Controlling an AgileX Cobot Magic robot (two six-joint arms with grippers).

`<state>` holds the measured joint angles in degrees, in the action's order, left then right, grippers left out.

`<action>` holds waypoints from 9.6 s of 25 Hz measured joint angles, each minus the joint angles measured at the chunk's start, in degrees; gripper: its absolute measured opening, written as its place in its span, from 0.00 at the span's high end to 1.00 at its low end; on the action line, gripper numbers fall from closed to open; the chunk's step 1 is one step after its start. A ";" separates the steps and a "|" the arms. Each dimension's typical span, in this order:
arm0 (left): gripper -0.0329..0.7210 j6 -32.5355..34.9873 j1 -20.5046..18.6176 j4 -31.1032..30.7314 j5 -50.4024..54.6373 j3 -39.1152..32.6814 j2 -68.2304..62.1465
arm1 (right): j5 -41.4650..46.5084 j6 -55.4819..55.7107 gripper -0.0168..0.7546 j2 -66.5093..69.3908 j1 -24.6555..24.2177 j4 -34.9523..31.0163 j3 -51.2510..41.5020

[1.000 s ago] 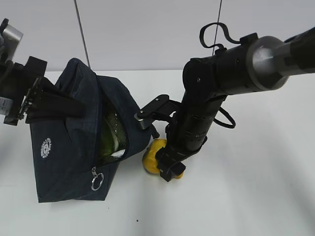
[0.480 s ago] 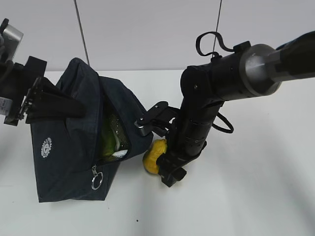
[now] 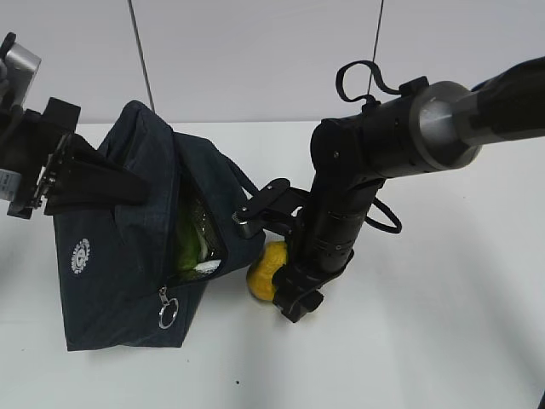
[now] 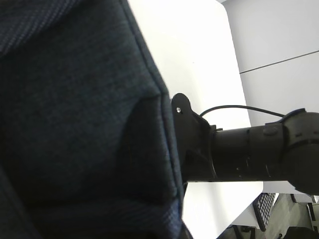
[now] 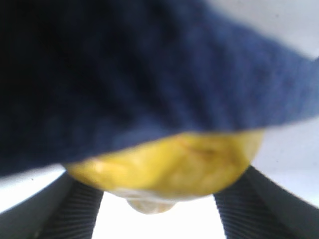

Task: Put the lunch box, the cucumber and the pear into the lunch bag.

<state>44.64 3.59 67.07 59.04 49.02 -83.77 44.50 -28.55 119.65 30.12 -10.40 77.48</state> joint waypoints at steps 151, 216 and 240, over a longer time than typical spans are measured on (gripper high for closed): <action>0.98 1.29 0.00 2.70 0.30 0.00 0.00 | 9.55 2.78 0.40 -0.54 -4.32 -21.11 20.01; 0.97 1.42 13.16 6.63 -8.43 12.56 -14.36 | 26.91 19.64 0.58 -8.52 -4.32 9.53 26.08; 0.95 1.46 13.16 6.68 -7.57 12.56 -14.36 | 26.91 18.31 0.55 -30.08 -4.32 -1.52 16.37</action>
<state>46.10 16.75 73.75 51.46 61.57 -98.13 71.41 -10.23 89.56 25.80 -11.92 93.85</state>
